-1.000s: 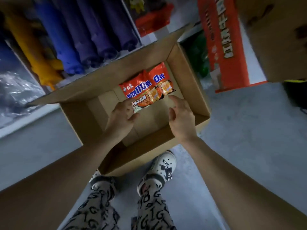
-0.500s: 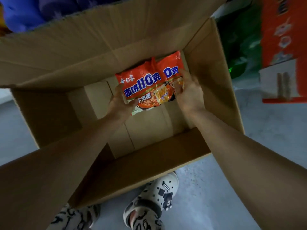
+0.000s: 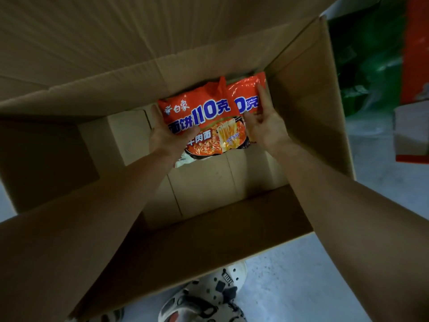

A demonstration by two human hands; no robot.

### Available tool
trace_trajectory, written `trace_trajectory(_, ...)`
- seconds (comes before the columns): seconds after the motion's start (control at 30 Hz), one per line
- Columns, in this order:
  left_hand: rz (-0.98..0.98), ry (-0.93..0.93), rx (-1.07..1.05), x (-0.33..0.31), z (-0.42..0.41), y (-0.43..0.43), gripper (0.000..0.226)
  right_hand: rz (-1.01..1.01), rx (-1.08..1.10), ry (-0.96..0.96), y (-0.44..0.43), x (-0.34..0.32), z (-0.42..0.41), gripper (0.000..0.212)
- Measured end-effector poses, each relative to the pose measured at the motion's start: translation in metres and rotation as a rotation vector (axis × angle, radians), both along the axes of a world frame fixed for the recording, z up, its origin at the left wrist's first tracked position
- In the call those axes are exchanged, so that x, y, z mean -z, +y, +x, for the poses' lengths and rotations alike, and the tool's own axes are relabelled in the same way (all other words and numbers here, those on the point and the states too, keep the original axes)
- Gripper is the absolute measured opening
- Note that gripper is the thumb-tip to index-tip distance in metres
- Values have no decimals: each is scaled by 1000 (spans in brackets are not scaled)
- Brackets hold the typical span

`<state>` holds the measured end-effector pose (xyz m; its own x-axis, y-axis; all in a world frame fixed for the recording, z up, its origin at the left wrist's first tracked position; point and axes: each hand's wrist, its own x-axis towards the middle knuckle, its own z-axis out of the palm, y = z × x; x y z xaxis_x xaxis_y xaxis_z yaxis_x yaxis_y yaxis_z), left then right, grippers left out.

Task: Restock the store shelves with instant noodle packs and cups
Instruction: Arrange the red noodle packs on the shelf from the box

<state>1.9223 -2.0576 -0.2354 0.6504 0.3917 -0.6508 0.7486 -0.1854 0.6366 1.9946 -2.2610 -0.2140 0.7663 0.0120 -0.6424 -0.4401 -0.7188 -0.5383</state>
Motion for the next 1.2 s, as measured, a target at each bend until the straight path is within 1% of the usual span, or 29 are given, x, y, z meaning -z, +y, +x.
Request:
trace_trajectory(0.07,-39,-19,-17,-3,-3,7,94,101,40,30,-3,-7,-4,73)
trace_trajectory(0.13,-107,-19,-7,-8,-9,16,98,155,68,48,-5,-14,-9,70)
trace_trajectory(0.2,-150,-23,17,-13,-16,23,86,179,87,64,-4,-23,-14,67)
trace_trajectory(0.27,-167,-42,41,-23,-21,27,76,183,82,74,-3,-30,-20,68)
trace_trajectory(0.37,-184,-54,65,-39,-28,33,70,183,96,77,-4,-43,-32,67)
trace_trajectory(0.47,-166,-1,55,-62,-41,41,68,167,152,73,-5,-62,-47,62)
trace_trajectory(0.53,-142,7,75,-79,-52,47,68,141,156,60,-5,-78,-57,61)
trace_trajectory(0.63,-161,10,105,-108,-67,57,68,113,169,58,-7,-105,-72,62)
trace_trajectory(0.8,-181,-31,98,-173,-84,74,66,102,211,78,-8,-174,-87,62)
trace_trajectory(0.97,-248,-82,126,-252,-84,85,67,154,303,52,-3,-251,-102,58)
trace_trajectory(1.07,-329,-111,161,-314,-78,93,67,171,332,0,0,-308,-109,60)
trace_trajectory(1.2,-380,-205,171,-400,-73,100,66,191,297,-75,8,-388,-114,67)
